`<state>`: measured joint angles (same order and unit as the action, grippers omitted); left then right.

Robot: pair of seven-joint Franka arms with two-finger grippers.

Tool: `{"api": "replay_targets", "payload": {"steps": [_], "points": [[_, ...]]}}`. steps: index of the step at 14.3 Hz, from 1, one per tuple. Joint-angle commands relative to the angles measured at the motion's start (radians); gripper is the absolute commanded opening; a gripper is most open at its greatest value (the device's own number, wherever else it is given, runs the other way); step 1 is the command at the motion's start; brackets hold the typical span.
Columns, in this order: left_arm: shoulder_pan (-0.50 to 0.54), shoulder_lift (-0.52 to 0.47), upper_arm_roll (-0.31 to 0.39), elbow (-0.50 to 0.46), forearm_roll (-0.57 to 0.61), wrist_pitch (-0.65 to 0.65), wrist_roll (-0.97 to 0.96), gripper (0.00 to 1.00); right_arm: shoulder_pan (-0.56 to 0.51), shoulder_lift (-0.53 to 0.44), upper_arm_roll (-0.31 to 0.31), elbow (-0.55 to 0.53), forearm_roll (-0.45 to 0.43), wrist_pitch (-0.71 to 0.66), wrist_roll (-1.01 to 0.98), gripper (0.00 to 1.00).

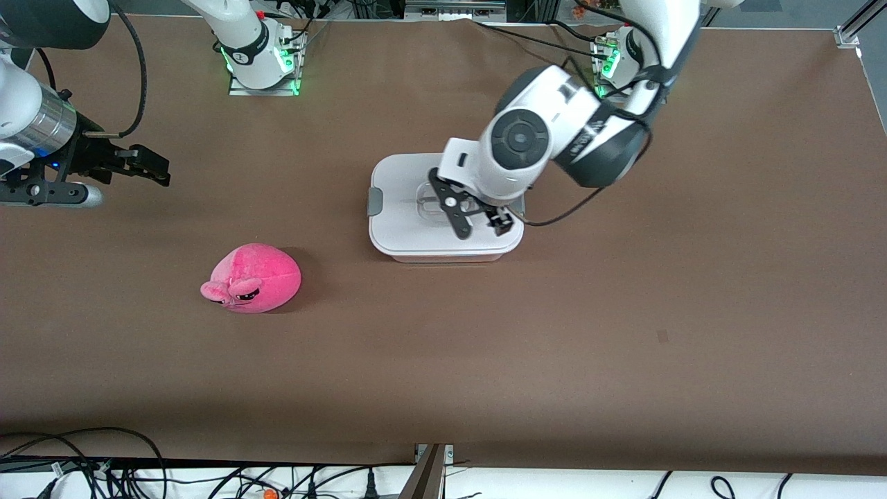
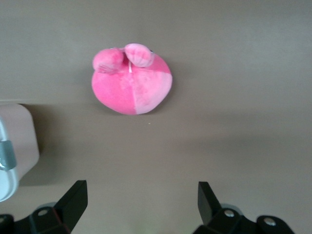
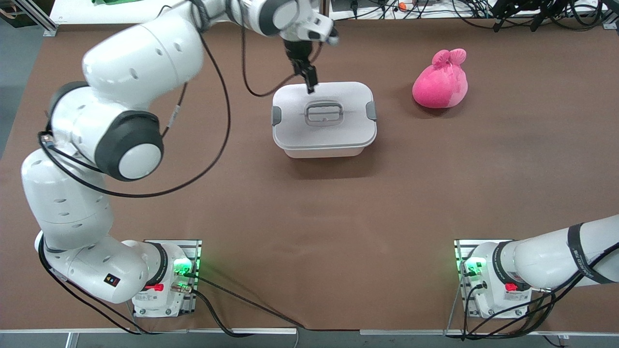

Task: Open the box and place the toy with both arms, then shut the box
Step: 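Grasp the clear lid handle with the left gripper, then lift the lid off with the left gripper while the right gripper grasps the toy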

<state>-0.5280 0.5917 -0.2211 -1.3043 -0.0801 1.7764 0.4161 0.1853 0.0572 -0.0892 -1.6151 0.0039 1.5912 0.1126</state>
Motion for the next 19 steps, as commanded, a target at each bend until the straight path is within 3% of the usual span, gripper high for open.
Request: {"api": "replay_targets", "payload": {"steps": [1, 4, 6, 7, 8, 14, 16, 19], "points": [[-0.069, 0.055, 0.022, -0.01, 0.014, 0.055, 0.009, 1.0, 0.006, -0.008, 0.041, 0.006, 0.008, 0.009, -0.002, 1.0], [-0.089, 0.062, 0.019, -0.013, 0.083, 0.086, 0.023, 1.0, 0.005, -0.007, 0.057, 0.006, 0.002, 0.036, -0.005, 1.0], [-0.089, 0.071, 0.017, -0.013, 0.083, 0.087, 0.024, 0.19, 0.005, -0.005, 0.057, 0.006, 0.002, 0.061, -0.022, 1.0], [-0.089, 0.074, 0.017, -0.013, 0.083, 0.087, 0.023, 0.05, 0.006, -0.005, 0.057, 0.004, 0.002, 0.056, -0.037, 1.0], [-0.089, 0.073, 0.017, -0.013, 0.082, 0.086, 0.023, 0.0, 0.006, -0.005, 0.058, 0.004, -0.001, 0.052, -0.042, 1.0], [-0.096, 0.048, 0.014, -0.009, 0.083, 0.074, 0.02, 0.0, 0.013, 0.006, 0.058, 0.006, -0.065, 0.073, -0.024, 1.0], [-0.11, 0.014, 0.011, -0.003, 0.069, 0.0, 0.016, 0.0, 0.017, 0.027, 0.057, 0.006, -0.058, 0.146, -0.04, 1.0], [-0.11, -0.035, 0.009, 0.011, 0.066, -0.074, 0.02, 0.0, 0.022, 0.038, 0.057, -0.003, -0.058, 0.136, -0.042, 1.0]]}}
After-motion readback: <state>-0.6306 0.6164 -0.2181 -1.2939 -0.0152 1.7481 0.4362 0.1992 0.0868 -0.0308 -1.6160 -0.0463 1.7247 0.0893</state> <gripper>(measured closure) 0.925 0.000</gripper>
